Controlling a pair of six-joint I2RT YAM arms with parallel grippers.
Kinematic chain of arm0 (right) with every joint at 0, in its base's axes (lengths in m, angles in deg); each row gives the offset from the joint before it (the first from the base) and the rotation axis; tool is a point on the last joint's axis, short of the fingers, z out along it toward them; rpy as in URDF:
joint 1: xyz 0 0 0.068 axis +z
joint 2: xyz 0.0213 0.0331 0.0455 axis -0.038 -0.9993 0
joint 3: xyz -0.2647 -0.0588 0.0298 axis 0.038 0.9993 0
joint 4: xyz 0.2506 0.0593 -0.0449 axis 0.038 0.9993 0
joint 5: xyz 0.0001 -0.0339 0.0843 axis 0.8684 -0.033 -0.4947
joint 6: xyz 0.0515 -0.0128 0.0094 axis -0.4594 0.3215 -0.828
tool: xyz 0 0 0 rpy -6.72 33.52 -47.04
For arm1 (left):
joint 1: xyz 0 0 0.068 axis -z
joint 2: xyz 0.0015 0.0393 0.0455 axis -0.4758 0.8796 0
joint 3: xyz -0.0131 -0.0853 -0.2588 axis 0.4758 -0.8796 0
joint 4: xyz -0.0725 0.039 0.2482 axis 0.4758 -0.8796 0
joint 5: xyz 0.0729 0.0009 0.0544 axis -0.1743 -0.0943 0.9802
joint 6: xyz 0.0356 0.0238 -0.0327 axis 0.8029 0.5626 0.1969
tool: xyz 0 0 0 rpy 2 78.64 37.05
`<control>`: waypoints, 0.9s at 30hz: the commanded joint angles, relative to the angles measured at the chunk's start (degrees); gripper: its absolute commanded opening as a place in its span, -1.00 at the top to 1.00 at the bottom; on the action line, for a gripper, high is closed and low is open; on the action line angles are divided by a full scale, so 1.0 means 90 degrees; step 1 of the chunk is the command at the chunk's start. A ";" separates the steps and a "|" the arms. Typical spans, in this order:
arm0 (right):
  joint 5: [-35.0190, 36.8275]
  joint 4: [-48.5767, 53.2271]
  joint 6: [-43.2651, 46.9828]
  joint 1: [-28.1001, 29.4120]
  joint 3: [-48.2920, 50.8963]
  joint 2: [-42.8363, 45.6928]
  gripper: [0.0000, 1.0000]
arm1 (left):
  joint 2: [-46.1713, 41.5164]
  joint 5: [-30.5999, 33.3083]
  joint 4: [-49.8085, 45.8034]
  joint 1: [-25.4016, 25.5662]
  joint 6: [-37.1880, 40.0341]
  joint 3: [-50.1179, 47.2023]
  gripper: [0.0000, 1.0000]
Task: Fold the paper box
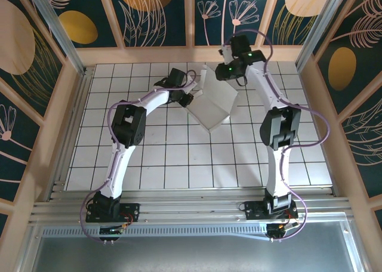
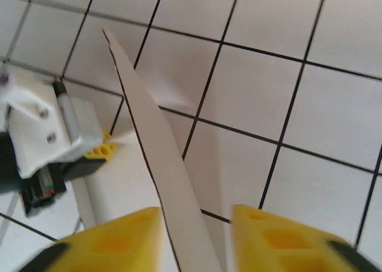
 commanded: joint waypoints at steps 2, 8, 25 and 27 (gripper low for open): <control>-0.1069 -0.0470 -0.0262 -0.0532 -0.0346 0.0343 -0.24 | 0.0576 -0.1042 -0.0951 -0.0047 0.1464 0.0672 1.00; -0.0874 -0.0266 0.0203 -0.0457 -0.1991 -0.0173 -0.48 | 0.0688 -0.1448 -0.1072 -0.0019 0.2727 0.0909 1.00; -0.2077 0.0419 0.2847 -0.0005 -0.0837 -0.1771 -0.45 | 0.0090 -0.0275 -0.1501 0.0451 0.5506 -0.0241 1.00; -0.2111 0.0586 0.3002 0.0059 -0.0579 -0.1795 -0.41 | -0.0066 -0.0309 -0.1107 0.0451 0.5439 -0.0510 1.00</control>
